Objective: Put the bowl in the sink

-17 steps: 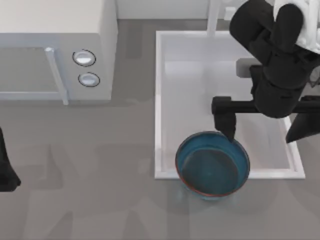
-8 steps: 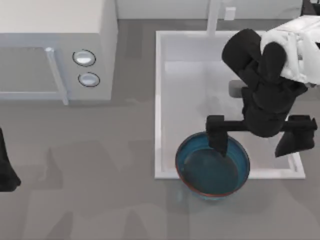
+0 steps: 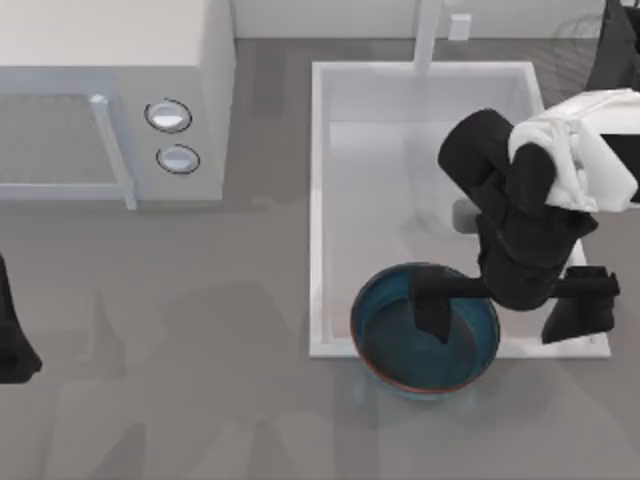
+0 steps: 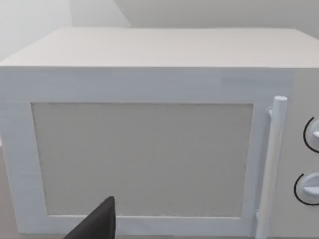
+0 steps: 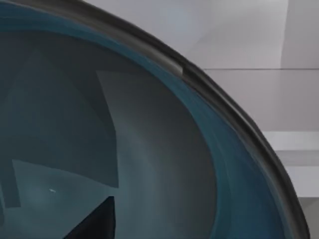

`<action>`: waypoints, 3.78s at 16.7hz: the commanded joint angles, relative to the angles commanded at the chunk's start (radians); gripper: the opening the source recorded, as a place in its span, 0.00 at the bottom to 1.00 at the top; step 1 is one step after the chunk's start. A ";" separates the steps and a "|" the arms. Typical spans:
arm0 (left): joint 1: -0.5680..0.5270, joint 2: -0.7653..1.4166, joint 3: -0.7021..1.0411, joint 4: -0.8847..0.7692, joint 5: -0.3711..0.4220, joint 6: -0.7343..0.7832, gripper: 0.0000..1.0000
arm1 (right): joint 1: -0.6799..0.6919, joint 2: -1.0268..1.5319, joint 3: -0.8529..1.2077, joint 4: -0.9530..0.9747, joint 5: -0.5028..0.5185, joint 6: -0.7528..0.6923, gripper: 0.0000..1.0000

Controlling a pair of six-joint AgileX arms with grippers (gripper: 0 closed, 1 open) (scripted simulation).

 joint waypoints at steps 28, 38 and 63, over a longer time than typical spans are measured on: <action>0.000 0.000 0.000 0.000 0.000 0.000 1.00 | 0.002 -0.012 0.114 -0.120 0.000 0.001 0.00; 0.000 0.000 0.000 0.000 0.000 0.000 1.00 | -0.007 -0.101 0.481 -0.580 0.001 -0.007 0.00; 0.000 0.000 0.000 0.000 0.000 0.000 1.00 | 0.108 -0.188 -0.262 1.261 0.523 -0.405 0.00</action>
